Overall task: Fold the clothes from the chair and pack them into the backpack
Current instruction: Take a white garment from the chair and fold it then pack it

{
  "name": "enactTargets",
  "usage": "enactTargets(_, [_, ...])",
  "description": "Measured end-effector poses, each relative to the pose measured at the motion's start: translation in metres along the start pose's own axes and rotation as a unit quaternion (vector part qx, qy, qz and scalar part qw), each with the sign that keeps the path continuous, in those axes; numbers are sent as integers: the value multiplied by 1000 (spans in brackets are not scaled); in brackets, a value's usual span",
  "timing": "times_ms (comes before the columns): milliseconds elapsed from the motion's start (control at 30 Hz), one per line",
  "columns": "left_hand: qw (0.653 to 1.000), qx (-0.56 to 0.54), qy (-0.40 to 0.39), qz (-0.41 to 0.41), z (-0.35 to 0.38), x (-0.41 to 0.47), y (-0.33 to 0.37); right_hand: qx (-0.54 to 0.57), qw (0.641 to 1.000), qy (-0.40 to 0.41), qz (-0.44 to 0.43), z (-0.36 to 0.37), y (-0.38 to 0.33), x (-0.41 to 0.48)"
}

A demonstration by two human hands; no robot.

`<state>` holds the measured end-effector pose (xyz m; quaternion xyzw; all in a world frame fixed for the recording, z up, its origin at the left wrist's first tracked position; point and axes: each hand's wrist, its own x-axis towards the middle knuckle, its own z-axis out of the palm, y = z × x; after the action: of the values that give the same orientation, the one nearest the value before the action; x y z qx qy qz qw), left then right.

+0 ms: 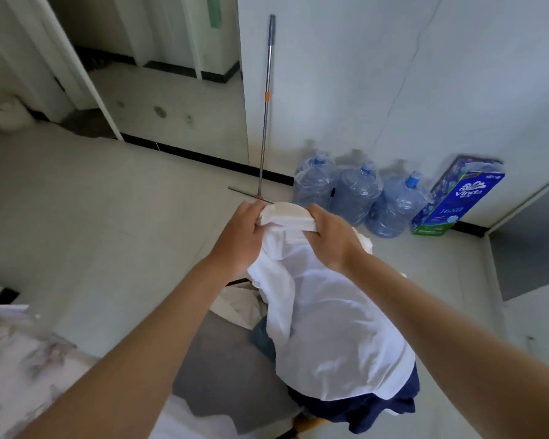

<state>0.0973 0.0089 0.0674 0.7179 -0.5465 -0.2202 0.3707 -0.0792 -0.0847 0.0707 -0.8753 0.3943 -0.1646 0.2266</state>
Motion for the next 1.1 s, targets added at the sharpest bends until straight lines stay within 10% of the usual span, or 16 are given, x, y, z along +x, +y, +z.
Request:
enactTargets(233, [998, -7, 43, -47, -129, -128, -16, 3, 986, -164, 7, 29, -110, -28])
enactTargets(567, [942, 9, 314, -116, -283, -386, -43, 145, 937, -273, -161, 71, -376, -141])
enactTargets(767, [880, 118, 255, -383, -339, -505, -122, 80, 918, -326, -210, 163, -471, -186])
enactTargets(1100, [830, 89, 221, -505, -298, -627, -255, -123, 903, -221, -349, 329, -506, -216])
